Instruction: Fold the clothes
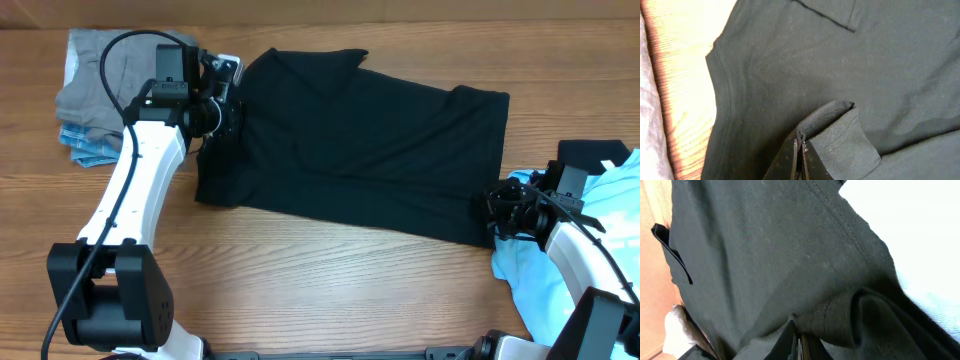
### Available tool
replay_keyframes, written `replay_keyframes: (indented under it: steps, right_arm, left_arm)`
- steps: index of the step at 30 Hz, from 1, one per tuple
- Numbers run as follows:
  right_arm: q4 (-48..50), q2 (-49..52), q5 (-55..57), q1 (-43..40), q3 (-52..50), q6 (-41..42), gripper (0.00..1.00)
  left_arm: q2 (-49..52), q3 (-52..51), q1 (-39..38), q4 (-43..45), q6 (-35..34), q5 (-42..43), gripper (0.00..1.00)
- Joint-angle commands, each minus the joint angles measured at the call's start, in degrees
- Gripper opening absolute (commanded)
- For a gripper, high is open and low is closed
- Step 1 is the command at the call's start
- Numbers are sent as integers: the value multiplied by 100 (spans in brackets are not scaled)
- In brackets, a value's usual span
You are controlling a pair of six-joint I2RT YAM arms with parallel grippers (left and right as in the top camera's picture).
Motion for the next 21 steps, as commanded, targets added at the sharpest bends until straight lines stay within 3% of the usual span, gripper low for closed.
replay_keyframes:
  steps: [1,11,12,13,14,15,19,21]
  right_arm:
    - [37,48,-20,-11,120,9,4]
    - [55,48,4,-11,118,7,4]
    - [66,48,2,-11,118,7,6]
    - [90,48,0,-11,118,4,15]
    - [114,48,0,-11,118,-11,29]
    - [138,48,-4,-11,120,-72,34]
    - [101,44,-131,-24,122,-682,35]
    - [72,15,-343,-28,125,-881,38]
  left_arm:
    - [42,127,-76,129,-120,-35,4]
    - [68,125,-195,549,-481,-48,5]
    - [87,125,-223,560,-481,-109,7]
    - [105,125,-229,562,-483,-146,10]
    - [125,125,-232,546,-487,-177,17]
    - [142,125,-229,516,-487,-236,39]
    - [111,129,-184,455,-485,-450,80]
    - [79,153,-101,334,-483,-645,92]
